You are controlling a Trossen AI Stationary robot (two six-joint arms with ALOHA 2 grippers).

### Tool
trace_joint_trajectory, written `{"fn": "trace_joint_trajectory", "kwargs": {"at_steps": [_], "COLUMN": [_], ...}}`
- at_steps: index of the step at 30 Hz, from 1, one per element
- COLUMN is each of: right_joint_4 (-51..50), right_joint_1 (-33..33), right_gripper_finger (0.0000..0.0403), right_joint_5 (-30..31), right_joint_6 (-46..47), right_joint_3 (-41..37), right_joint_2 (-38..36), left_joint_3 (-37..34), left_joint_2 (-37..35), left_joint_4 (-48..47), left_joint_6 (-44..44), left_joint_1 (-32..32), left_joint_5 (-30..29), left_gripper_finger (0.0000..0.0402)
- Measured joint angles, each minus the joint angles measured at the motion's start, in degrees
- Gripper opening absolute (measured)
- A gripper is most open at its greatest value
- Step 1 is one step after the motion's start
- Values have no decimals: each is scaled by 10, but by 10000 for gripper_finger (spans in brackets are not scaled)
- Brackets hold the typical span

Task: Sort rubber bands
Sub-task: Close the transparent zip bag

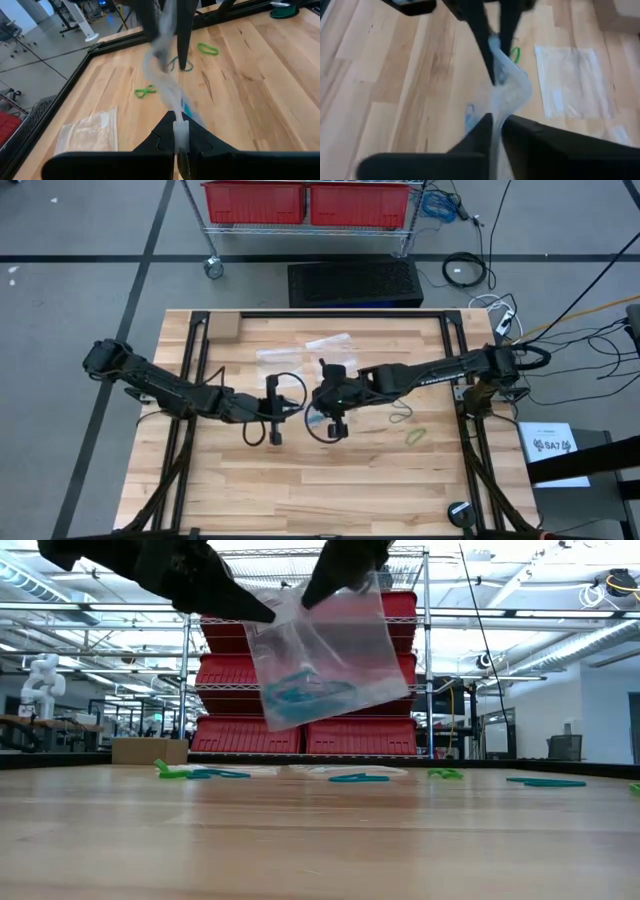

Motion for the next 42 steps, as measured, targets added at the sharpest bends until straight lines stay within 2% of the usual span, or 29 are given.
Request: {"fn": "trace_joint_trajectory", "kwargs": {"at_steps": [2, 6, 8, 19, 22, 26, 29, 35, 39, 42], "right_joint_4": [16, 27, 26, -4, -5, -17, -29, -35, -32, -31], "right_joint_1": [2, 13, 22, 61, 78, 106, 128, 157, 159, 158], "right_gripper_finger": [11, 2, 1, 0, 0, 0, 0, 0, 0, 0], "right_joint_5": [1, 4, 25, 121, 150, 198, 238, 277, 298, 300], "right_joint_6": [-14, -20, -20, -3, -2, 11, 25, 41, 40, 41], "right_joint_3": [0, 0, 0, 0, 0, 0, 0, 0, 0, 0], "right_joint_2": [5, 5, 3, -48, -59, -76, -86, -85, -84, -84], "left_joint_3": [0, 0, 0, 0, 0, -20, -41, -68, -67, -67], "left_joint_2": [0, 0, 0, -7, -15, -26, -25, -23, -23, -23], "left_joint_4": [-1, -14, -17, 15, 47, 138, 203, 318, 326, 323], "left_joint_6": [-9, -33, -44, -43, -39, -29, -27, -25, -29, -29], "left_joint_1": [5, 14, 14, 1, 0, 2, 5, 5, 5, 5], "left_joint_5": [0, 0, 0, 1, 35, 125, 157, 158, 156, 155], "left_gripper_finger": [8, 8, 15, 130, 145, 149, 150, 150, 148, 132]}}
